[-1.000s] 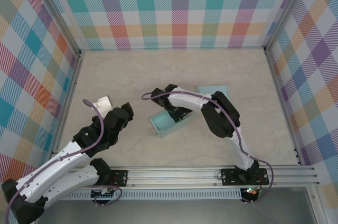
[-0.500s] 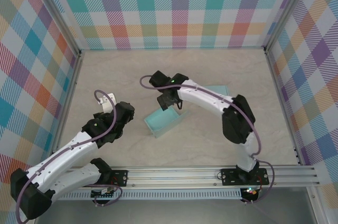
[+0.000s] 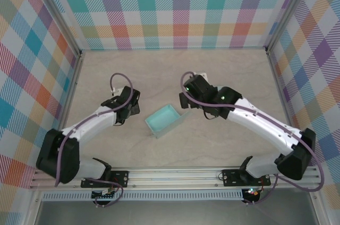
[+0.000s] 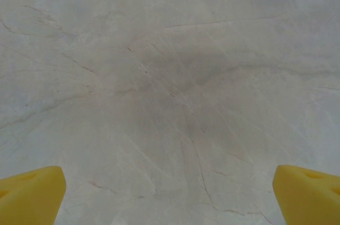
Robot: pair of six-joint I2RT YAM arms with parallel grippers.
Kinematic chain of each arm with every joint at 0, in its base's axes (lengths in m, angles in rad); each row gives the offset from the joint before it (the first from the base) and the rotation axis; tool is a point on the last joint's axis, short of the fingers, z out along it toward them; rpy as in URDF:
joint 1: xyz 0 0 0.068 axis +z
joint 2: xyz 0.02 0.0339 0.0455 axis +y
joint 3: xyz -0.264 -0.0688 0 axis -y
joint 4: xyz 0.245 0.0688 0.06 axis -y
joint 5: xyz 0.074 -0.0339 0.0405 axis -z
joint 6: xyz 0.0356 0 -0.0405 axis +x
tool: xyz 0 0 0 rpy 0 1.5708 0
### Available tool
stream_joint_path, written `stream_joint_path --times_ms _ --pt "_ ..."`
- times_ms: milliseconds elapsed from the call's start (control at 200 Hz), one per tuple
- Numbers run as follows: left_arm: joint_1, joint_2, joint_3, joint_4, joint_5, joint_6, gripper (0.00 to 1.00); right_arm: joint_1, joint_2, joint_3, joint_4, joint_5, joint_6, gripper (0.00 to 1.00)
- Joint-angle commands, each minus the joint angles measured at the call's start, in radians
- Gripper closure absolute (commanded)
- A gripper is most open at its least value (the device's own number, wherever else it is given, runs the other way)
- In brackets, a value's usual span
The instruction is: Fold the paper box
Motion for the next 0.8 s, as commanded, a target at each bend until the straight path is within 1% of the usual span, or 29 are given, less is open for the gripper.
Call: stream_joint_path --times_ms 0,115,225,335,425,480,555,620,795 --pt "0.016 0.080 0.064 0.027 0.009 0.041 0.00 -0.005 -0.081 -0.123 0.000 0.001 0.133 0.00" --pt "0.016 0.163 0.091 0.036 0.057 0.041 0.00 -0.005 -0.165 -0.281 0.030 -0.051 0.223 0.00" --pt "0.016 0.203 0.093 0.036 0.083 0.031 0.00 -0.005 -0.217 -0.422 0.097 -0.114 0.298 0.00" --pt "0.015 0.207 0.078 0.038 0.077 0.023 0.00 -0.005 -0.242 -0.556 0.265 -0.218 0.357 0.00" --pt "0.012 0.208 0.067 0.038 0.085 0.023 0.00 -0.005 -0.229 -0.641 0.422 -0.280 0.395 0.00" --pt "0.006 0.211 0.060 0.041 0.092 0.022 0.00 -0.005 -0.208 -0.671 0.495 -0.296 0.414 0.06" --pt "-0.005 0.220 0.048 0.046 0.096 0.011 0.00 -0.004 -0.170 -0.689 0.568 -0.312 0.425 0.18" --pt "-0.012 0.223 0.033 0.062 0.116 0.003 0.00 -0.005 -0.131 -0.689 0.622 -0.338 0.417 0.26" --pt "-0.031 0.216 -0.011 0.088 0.155 -0.032 0.00 -0.005 0.012 -0.652 0.711 -0.410 0.409 0.43"
